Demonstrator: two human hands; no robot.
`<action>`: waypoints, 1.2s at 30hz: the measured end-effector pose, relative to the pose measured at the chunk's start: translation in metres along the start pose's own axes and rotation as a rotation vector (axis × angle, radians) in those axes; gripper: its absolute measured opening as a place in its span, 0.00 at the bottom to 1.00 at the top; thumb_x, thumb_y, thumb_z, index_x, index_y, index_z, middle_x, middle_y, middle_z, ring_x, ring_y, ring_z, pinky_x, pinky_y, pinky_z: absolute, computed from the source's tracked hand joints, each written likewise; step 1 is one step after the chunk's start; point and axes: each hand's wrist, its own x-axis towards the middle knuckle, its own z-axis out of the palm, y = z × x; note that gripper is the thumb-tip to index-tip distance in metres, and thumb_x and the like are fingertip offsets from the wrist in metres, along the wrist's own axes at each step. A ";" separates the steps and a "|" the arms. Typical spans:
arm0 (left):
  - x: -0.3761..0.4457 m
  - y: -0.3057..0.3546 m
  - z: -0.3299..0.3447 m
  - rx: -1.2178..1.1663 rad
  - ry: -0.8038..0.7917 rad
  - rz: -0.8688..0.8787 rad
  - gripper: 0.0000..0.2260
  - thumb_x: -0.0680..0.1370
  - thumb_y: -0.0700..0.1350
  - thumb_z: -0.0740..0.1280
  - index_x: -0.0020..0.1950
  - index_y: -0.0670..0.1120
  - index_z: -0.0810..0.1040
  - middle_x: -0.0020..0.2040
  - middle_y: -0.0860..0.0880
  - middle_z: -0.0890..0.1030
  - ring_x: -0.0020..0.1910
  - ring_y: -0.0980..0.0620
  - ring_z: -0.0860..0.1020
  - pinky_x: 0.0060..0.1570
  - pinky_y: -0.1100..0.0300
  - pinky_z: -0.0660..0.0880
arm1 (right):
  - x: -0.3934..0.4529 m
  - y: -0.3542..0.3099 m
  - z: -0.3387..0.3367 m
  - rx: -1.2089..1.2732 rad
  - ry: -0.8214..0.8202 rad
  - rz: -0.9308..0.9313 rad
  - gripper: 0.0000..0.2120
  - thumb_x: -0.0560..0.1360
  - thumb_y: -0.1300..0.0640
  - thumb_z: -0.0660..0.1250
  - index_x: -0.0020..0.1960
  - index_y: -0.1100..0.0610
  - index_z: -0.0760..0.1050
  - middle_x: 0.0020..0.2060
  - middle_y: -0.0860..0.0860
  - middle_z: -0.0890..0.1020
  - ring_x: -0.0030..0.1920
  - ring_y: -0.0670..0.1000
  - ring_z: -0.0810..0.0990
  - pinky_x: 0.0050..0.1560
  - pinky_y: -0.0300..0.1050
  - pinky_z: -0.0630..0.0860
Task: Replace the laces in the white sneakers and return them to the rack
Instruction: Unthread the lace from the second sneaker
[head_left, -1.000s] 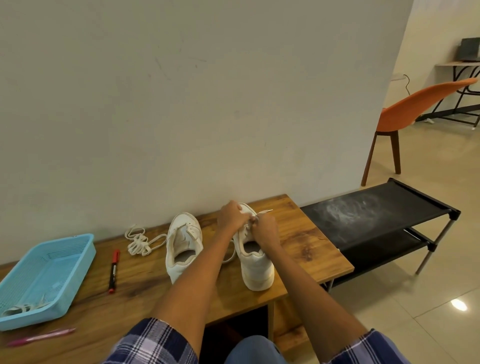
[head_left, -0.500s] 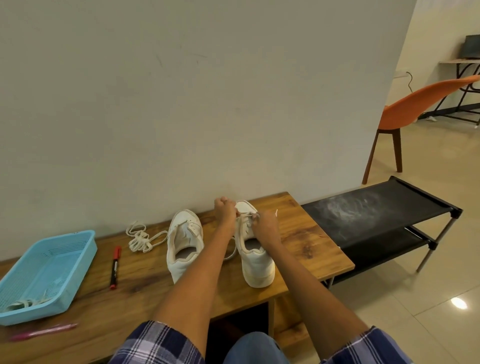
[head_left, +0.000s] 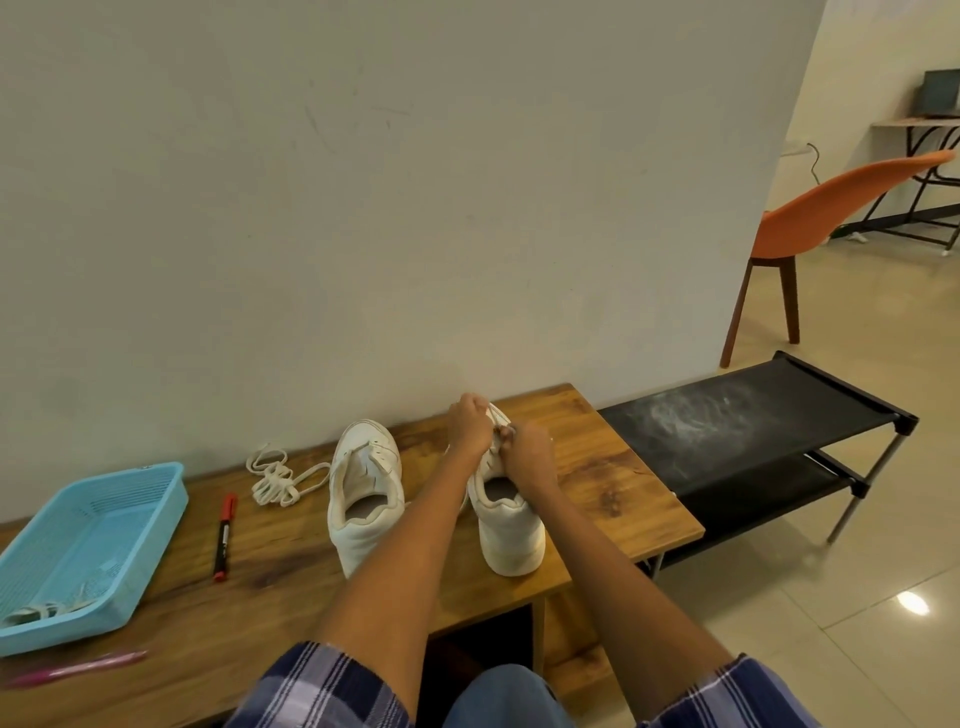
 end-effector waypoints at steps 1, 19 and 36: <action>0.001 0.000 0.000 -0.244 0.064 -0.083 0.13 0.82 0.41 0.51 0.55 0.39 0.73 0.52 0.40 0.76 0.52 0.44 0.75 0.51 0.53 0.71 | 0.000 0.000 -0.001 -0.012 -0.001 -0.002 0.10 0.78 0.61 0.59 0.41 0.61 0.75 0.35 0.56 0.75 0.36 0.51 0.71 0.36 0.43 0.65; -0.009 0.013 -0.014 0.669 -0.034 0.033 0.10 0.80 0.46 0.64 0.58 0.43 0.76 0.57 0.45 0.79 0.56 0.48 0.78 0.48 0.59 0.72 | 0.003 -0.002 -0.002 -0.124 -0.041 -0.003 0.07 0.78 0.60 0.61 0.42 0.58 0.74 0.36 0.53 0.74 0.36 0.49 0.71 0.35 0.39 0.67; -0.004 0.018 -0.024 0.570 0.022 0.093 0.09 0.78 0.48 0.64 0.43 0.44 0.76 0.44 0.47 0.78 0.44 0.50 0.77 0.41 0.60 0.67 | 0.003 -0.001 0.000 -0.031 -0.037 0.021 0.08 0.77 0.61 0.60 0.41 0.60 0.75 0.33 0.52 0.73 0.33 0.49 0.70 0.27 0.36 0.61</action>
